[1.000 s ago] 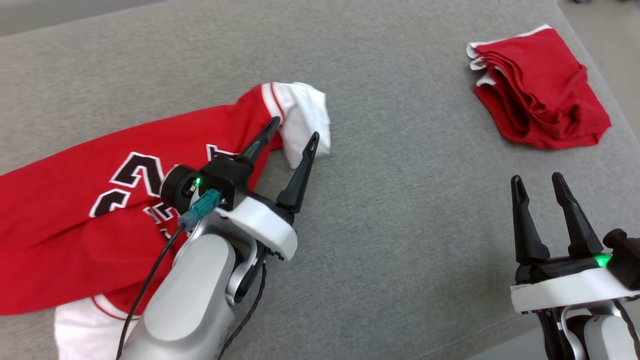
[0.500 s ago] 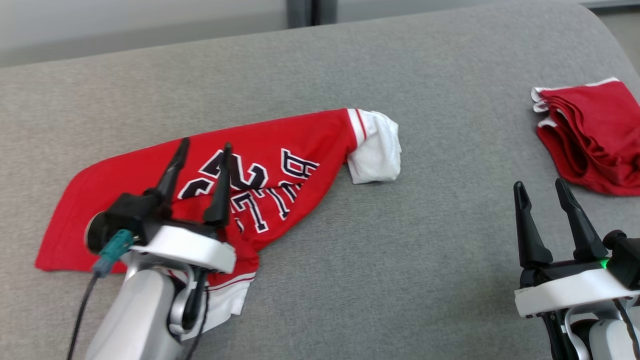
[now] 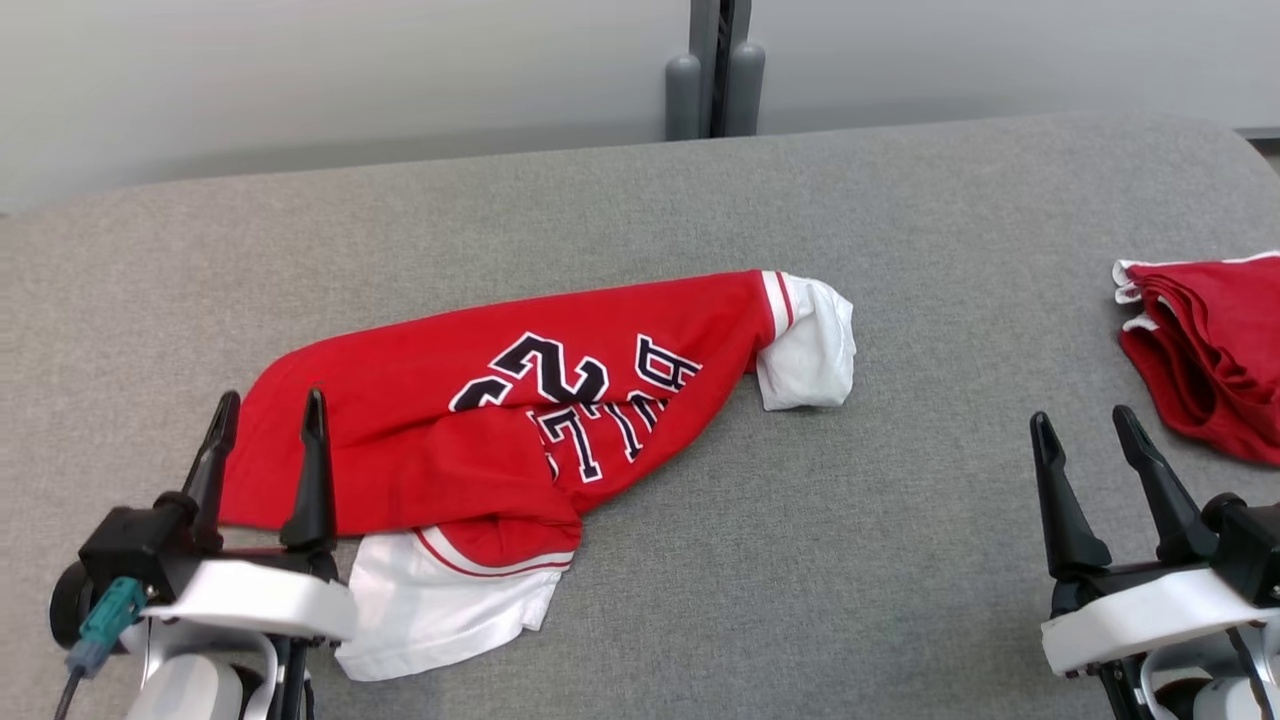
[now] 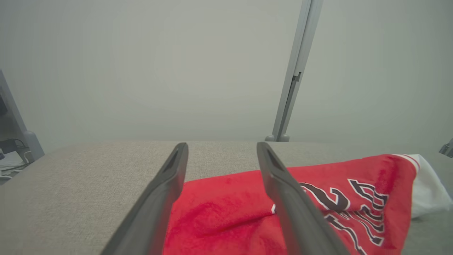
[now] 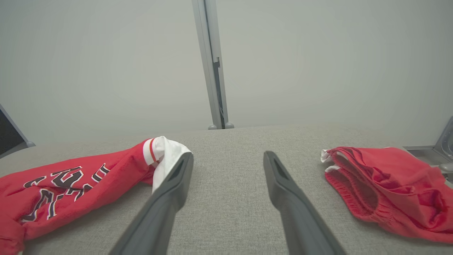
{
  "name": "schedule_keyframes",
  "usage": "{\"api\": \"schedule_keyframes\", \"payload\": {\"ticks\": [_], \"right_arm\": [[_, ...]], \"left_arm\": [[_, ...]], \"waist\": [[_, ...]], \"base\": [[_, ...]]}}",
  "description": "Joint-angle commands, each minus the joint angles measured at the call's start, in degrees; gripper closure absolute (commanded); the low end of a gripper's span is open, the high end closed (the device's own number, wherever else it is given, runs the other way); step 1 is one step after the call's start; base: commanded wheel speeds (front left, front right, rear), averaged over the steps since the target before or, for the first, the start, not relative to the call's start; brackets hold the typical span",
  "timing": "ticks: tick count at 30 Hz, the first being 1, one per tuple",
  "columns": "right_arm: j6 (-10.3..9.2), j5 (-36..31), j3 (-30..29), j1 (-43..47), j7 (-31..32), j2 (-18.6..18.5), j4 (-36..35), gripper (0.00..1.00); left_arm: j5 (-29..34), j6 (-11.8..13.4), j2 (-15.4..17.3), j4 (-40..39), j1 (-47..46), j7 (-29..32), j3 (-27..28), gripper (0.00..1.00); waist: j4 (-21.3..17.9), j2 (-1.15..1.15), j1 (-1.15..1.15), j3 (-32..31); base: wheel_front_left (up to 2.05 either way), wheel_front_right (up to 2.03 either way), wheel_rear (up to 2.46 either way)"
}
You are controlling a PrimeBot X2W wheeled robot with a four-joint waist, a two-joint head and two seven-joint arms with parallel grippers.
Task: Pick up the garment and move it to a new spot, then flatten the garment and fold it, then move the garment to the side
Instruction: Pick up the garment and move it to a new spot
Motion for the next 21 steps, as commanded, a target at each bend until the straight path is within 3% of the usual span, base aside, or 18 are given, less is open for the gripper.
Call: {"api": "schedule_keyframes", "payload": {"ticks": [1,21], "right_arm": [[0.0,-0.1,-0.1,0.6,0.3,-0.6,-0.2,0.0],[-0.01,0.1,-0.6,5.6,3.2,-1.2,-1.4,0.0]], "left_arm": [[-0.1,0.3,0.5,-0.5,1.2,-0.1,0.1,0.0],[0.3,2.9,0.8,-5.1,10.6,3.5,-2.4,0.0]], "waist": [[0.5,0.0,0.0,-1.1],[0.7,0.0,0.0,-7.3]], "base": [[0.0,0.0,0.0],[0.0,0.0,0.0]]}}
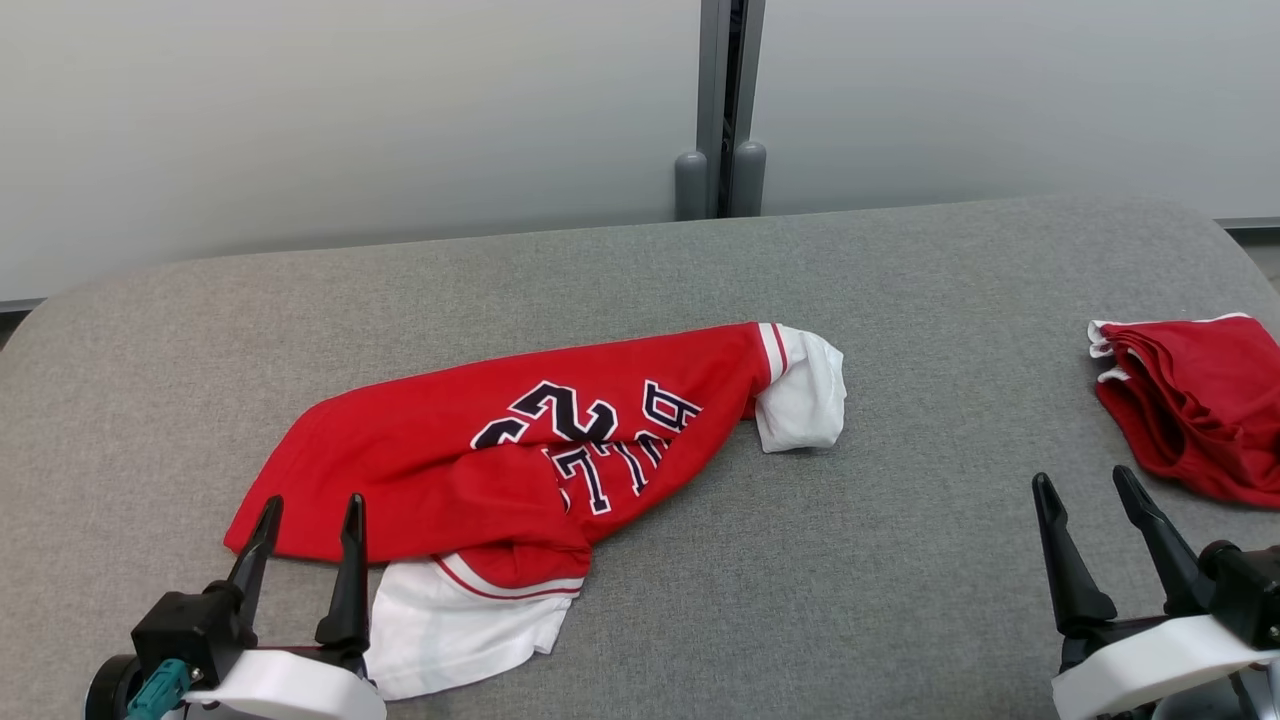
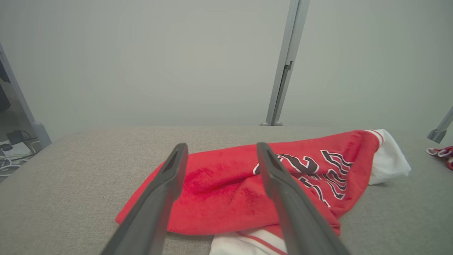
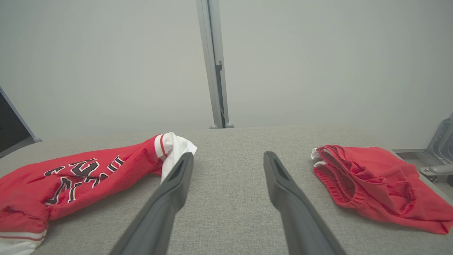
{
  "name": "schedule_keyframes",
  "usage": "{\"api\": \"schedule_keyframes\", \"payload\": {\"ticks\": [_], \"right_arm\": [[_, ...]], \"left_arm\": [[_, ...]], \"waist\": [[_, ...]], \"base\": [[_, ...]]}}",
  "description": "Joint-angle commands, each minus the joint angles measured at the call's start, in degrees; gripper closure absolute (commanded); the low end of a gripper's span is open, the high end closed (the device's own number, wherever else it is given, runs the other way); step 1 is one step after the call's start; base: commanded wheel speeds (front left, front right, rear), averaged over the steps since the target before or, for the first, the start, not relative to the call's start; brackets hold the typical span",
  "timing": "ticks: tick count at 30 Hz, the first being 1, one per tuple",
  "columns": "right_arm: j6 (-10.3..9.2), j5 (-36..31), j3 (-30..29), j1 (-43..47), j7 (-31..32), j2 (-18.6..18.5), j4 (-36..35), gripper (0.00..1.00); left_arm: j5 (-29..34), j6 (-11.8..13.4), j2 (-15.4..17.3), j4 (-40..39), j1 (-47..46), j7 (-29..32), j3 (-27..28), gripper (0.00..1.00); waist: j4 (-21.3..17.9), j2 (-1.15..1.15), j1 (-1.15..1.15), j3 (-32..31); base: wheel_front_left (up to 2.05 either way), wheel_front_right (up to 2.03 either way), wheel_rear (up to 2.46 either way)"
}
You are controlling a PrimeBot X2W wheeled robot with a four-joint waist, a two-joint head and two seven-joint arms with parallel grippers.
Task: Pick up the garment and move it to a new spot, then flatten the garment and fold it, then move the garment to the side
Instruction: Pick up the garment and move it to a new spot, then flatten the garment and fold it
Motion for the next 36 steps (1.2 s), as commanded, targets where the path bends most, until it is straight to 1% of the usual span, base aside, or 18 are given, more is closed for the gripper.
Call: {"api": "schedule_keyframes", "payload": {"ticks": [1,14,26,30,36], "right_arm": [[-0.01,0.2,-0.3,0.2,0.3,0.0,-0.3,0.0],[-0.01,0.3,-0.4,0.1,0.2,0.2,-0.5,0.0],[-0.01,0.2,-0.1,-0.9,0.3,0.3,-0.4,0.0],[0.0,0.4,3.3,-2.2,0.9,0.4,0.3,0.0],[-0.01,1.7,13.3,-5.6,2.0,-0.3,3.5,0.0]], "left_arm": [[0.2,0.4,0.4,-0.2,0.6,0.2,0.0,0.0],[0.2,1.2,0.6,-0.9,0.1,0.3,-0.3,0.0],[-0.1,1.1,0.6,-0.6,-1.2,0.0,-0.7,0.0],[0.3,0.8,0.4,-0.8,-2.9,-0.1,-1.2,0.0],[0.2,-0.1,-0.4,0.0,-6.2,-0.8,-2.1,0.0]], "waist": [[0.0,0.0,0.0,0.0],[0.0,0.0,0.0,0.8],[0.6,0.0,0.0,2.2],[1.9,0.0,0.0,3.5],[4.8,0.0,0.0,6.2]], "base": [[0.0,0.0,0.0],[0.0,0.0,0.0],[0.0,0.0,0.0],[0.0,0.0,0.0],[0.0,0.0,0.0]]}}
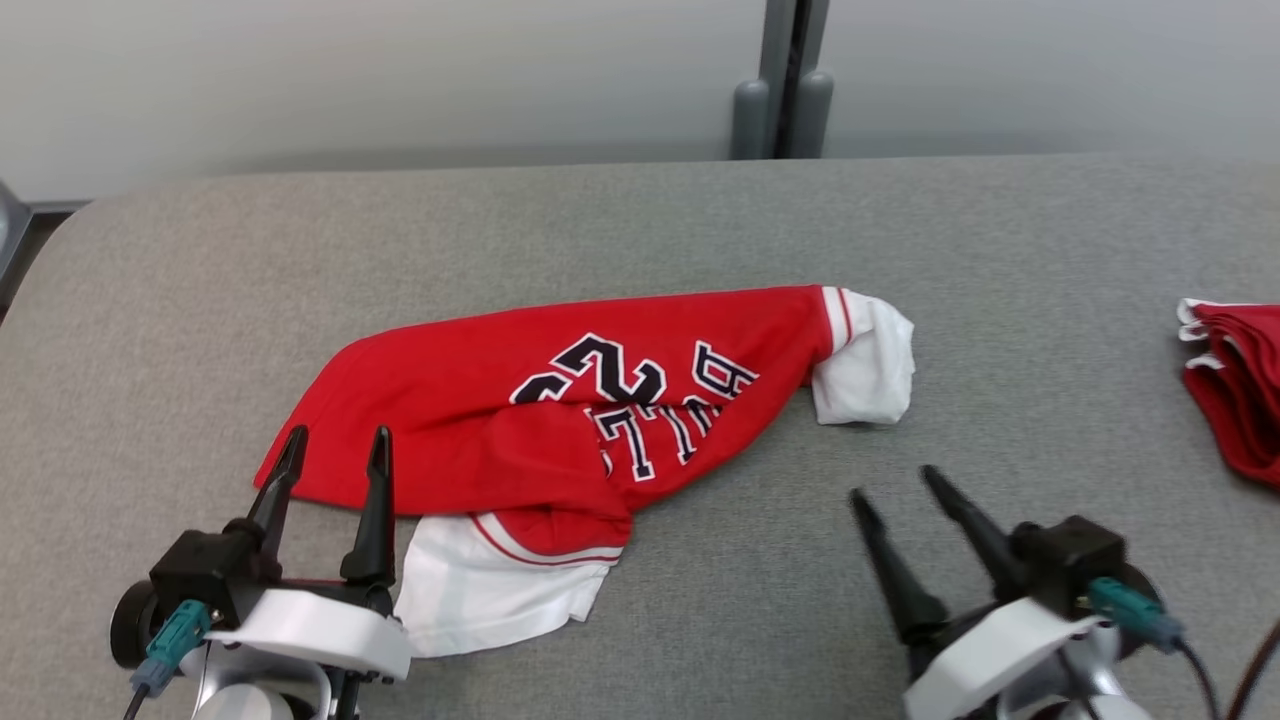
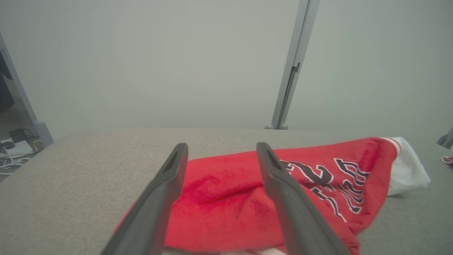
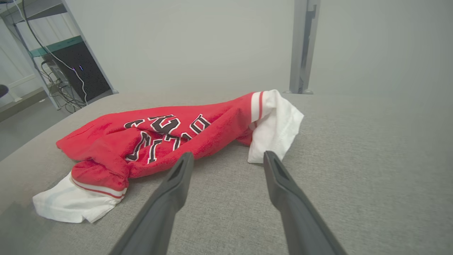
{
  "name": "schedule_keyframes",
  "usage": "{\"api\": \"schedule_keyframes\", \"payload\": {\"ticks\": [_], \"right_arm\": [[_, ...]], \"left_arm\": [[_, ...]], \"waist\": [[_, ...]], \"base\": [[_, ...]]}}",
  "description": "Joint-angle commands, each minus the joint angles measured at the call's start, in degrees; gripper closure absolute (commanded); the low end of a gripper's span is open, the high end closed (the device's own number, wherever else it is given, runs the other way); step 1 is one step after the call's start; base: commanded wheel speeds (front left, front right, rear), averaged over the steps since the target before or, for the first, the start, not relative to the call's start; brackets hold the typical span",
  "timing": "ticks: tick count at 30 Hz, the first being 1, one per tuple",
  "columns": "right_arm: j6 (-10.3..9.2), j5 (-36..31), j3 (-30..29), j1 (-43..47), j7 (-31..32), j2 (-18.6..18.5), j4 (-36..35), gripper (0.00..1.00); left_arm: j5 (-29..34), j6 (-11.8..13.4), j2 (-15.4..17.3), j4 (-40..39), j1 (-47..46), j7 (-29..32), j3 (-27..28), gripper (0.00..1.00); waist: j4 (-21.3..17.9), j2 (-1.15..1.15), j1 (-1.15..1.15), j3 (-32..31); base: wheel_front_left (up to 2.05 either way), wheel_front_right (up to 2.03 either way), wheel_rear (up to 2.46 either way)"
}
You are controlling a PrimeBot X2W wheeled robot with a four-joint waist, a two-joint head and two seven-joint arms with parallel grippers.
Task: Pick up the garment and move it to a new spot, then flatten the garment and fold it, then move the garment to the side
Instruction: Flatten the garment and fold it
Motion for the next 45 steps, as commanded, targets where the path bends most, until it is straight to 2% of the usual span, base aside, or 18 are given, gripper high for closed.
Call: {"api": "schedule_keyframes", "payload": {"ticks": [1,10,14,20,21,22,23,29,33,40,45], "right_arm": [[0.01,0.5,1.4,-1.0,0.1,-0.3,0.5,0.0],[0.01,5.4,17.7,-8.8,-0.9,-0.2,9.7,0.0],[0.01,8.8,22.7,-13.5,-3.3,0.4,16.2,0.0],[0.01,12.3,26.9,-19.0,-5.9,1.3,22.8,0.0],[0.01,12.9,27.5,-19.9,-6.4,1.4,23.8,0.37],[0.01,13.5,28.2,-20.6,-6.7,1.4,24.6,0.58],[0.01,14.1,28.7,-21.1,-7.2,1.6,25.4,1.0],[0.01,15.9,29.2,-23.1,-9.7,1.3,27.8,1.0],[0.01,15.8,27.3,-23.0,-11.5,-0.8,27.4,1.0],[0.01,12.5,20.5,-20.6,-11.5,-5.8,23.6,1.0],[0.01,8.7,14.6,-18.7,-8.1,-10.1,17.6,1.0]], "left_arm": [[0.2,-0.2,0.1,0.2,-1.3,-0.4,0.0,0.0],[0.5,-1.6,-1.4,1.8,-6.5,-1.8,-0.8,0.0],[0.6,-2.7,-2.4,3.3,-8.8,-2.6,-1.1,0.0],[1.1,-3.0,-2.8,4.4,-9.8,-3.1,-0.5,0.0],[1.1,-3.1,-2.8,4.6,-9.7,-3.1,-0.5,0.0],[1.1,-3.1,-2.8,4.8,-9.7,-3.2,-0.5,0.0],[1.1,-3.1,-2.8,4.9,-9.8,-3.2,-0.4,0.0],[1.5,-3.2,-3.0,5.2,-10.2,-3.3,0.1,0.0],[1.6,-3.2,-3.1,5.1,-9.8,-3.3,0.7,0.0],[2.2,-3.3,-2.7,4.6,-9.1,-3.4,1.4,0.0],[2.4,-3.1,-2.4,3.9,-8.7,-3.3,2.0,0.0]], "waist": [[1.5,0.0,0.0,1.4],[6.3,0.0,0.0,7.1],[8.0,0.0,0.0,9.1],[8.3,0.0,0.0,10.0],[8.2,0.0,0.0,10.1],[8.2,0.0,0.0,10.2],[8.2,0.0,0.0,10.3],[7.7,0.0,0.0,10.7],[6.4,0.0,0.0,10.5],[3.3,0.0,0.0,10.0],[1.0,0.0,0.0,10.0]], "base": [[0.0,0.0,0.0],[0.0,0.0,0.0],[0.0,0.0,0.0],[0.0,0.0,0.0],[0.0,0.0,0.0],[0.0,0.0,0.0],[0.0,0.0,0.0],[0.0,0.0,0.0],[0.0,0.0,0.0],[0.0,0.0,0.0],[0.0,0.0,0.0]]}}
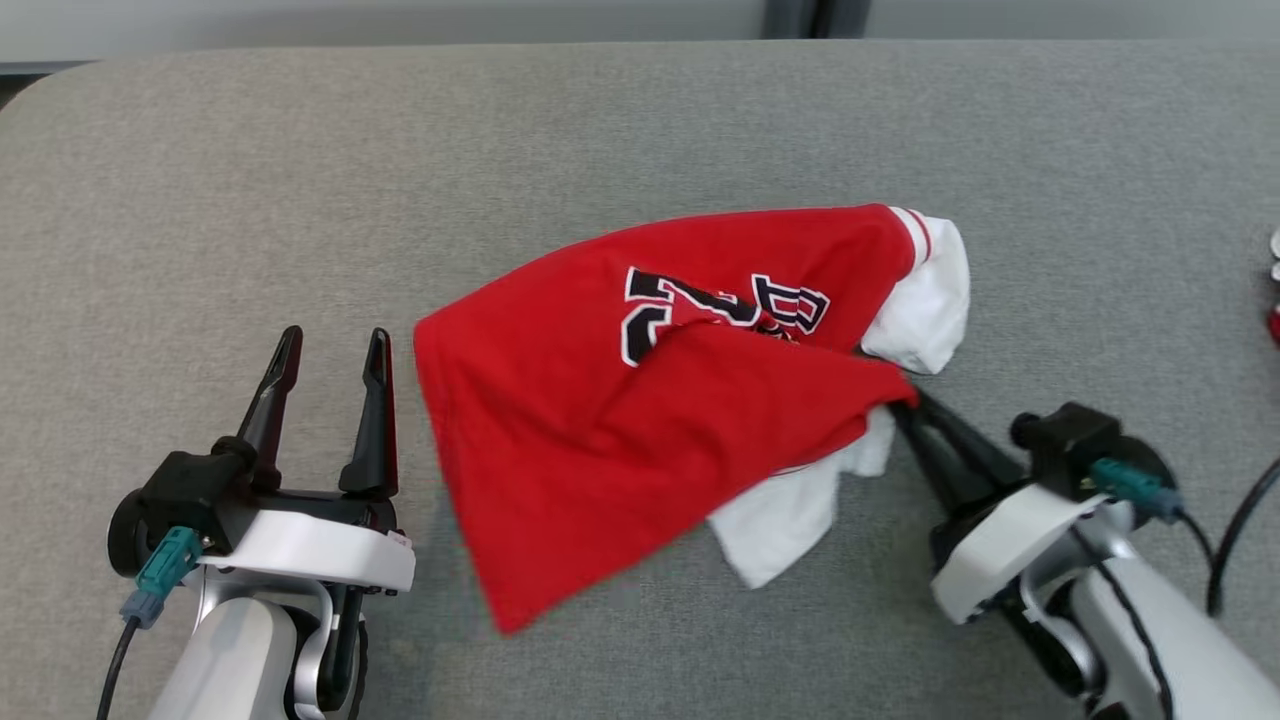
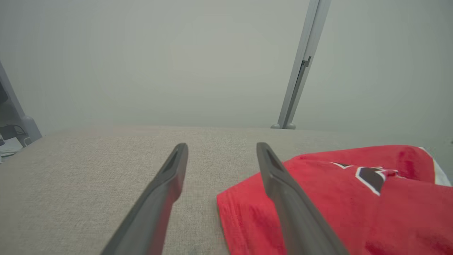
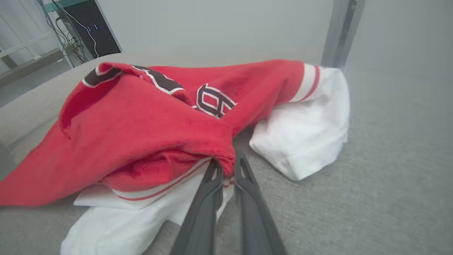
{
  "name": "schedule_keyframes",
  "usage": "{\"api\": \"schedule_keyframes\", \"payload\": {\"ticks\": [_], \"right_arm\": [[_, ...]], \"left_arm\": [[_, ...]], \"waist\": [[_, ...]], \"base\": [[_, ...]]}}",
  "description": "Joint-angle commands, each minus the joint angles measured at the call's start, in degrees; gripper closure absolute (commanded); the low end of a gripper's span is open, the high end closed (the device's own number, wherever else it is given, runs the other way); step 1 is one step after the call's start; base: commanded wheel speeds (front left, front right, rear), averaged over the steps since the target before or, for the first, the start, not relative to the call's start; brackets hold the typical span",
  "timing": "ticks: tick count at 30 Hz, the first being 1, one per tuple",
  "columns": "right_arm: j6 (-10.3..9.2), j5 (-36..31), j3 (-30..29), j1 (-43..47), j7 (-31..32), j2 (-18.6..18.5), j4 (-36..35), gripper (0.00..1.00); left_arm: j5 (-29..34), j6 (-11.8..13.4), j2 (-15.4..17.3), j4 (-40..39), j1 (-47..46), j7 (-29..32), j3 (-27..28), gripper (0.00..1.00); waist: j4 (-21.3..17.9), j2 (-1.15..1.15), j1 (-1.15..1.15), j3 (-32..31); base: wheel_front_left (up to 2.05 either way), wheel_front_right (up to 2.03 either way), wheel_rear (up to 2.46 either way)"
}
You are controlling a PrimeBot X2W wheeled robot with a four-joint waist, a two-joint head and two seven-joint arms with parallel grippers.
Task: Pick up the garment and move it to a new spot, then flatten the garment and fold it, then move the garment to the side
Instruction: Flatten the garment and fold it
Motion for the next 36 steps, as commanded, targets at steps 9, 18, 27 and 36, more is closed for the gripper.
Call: {"api": "schedule_keyframes", "payload": {"ticks": [9,18,27,36], "right_arm": [[-0.01,-10.0,-10.5,0.8,8.4,-8.1,-14.1,1.0],[-0.01,-17.2,-8.5,5.0,10.7,-4.3,-21.0,1.0],[-0.01,-13.3,-3.4,9.1,8.3,1.5,-13.7,1.0],[-0.01,-10.1,-8.4,10.2,2.6,5.9,-11.4,0.0]], "left_arm": [[0.6,-0.3,0.3,-0.4,0.0,-0.1,0.1,0.0],[0.5,-0.7,0.0,-0.2,-0.4,-0.1,0.0,0.0],[0.5,-1.0,0.3,0.1,-0.5,-0.1,-0.4,0.0],[0.3,-0.5,0.9,-0.2,0.5,-0.1,-0.3,0.0]], "waist": [[-2.4,0.0,0.0,0.0],[-2.0,0.0,0.0,0.3],[-1.8,0.0,0.0,0.4],[-2.9,0.0,0.0,-0.4]], "base": [[0.0,0.0,0.0],[0.0,0.0,0.0],[0.0,0.0,0.0],[0.0,0.0,0.0]]}}
